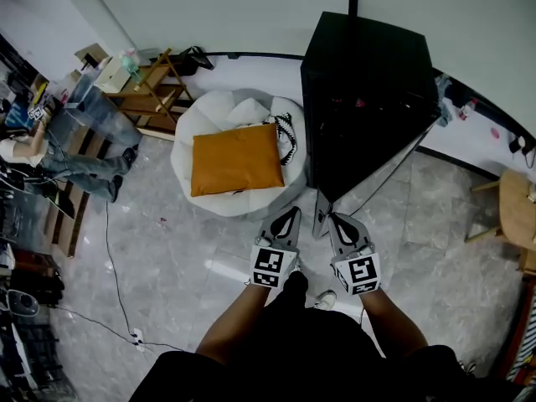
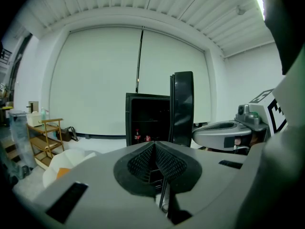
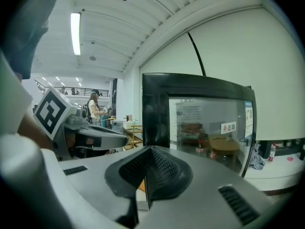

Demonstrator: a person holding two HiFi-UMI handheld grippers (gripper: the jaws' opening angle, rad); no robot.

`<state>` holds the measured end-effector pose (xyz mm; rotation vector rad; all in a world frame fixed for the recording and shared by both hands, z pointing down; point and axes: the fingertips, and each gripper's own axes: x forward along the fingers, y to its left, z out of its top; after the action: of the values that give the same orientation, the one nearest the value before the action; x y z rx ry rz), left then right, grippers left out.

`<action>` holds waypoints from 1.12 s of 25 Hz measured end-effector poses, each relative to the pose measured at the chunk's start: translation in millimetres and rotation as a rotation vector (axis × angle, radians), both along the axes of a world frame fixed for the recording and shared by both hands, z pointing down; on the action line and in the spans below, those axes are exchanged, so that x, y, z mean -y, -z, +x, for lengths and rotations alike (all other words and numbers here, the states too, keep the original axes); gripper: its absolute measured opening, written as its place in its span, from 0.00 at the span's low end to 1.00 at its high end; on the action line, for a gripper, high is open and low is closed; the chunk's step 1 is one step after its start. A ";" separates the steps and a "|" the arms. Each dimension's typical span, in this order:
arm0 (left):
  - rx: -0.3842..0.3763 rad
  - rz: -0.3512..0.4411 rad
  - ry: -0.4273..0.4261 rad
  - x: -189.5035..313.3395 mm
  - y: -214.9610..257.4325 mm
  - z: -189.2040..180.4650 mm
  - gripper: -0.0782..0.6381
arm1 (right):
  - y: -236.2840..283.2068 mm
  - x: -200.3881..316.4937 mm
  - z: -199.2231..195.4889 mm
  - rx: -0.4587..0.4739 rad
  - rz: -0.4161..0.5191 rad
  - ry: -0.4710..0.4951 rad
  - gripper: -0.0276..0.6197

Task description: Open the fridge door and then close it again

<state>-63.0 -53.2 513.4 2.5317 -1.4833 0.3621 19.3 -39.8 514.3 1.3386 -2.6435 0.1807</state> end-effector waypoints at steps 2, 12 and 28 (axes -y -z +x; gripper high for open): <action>0.003 -0.003 0.004 4.4 -1.0 -4.5 0.14 | 0.1 5.4 -4.8 0.000 -0.001 0.006 0.06; 0.004 0.004 -0.001 28.9 -1.9 -13.4 0.14 | -2.8 33.3 -23.5 -0.011 -0.010 0.018 0.06; -0.051 -0.014 -0.045 79.6 -12.2 -25.4 0.14 | 2.0 83.0 -47.5 -0.038 0.001 -0.005 0.06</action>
<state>-88.4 -132.8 525.6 2.5471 -1.4032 0.3112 -28.2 -122.8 512.3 1.3351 -2.6095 0.1525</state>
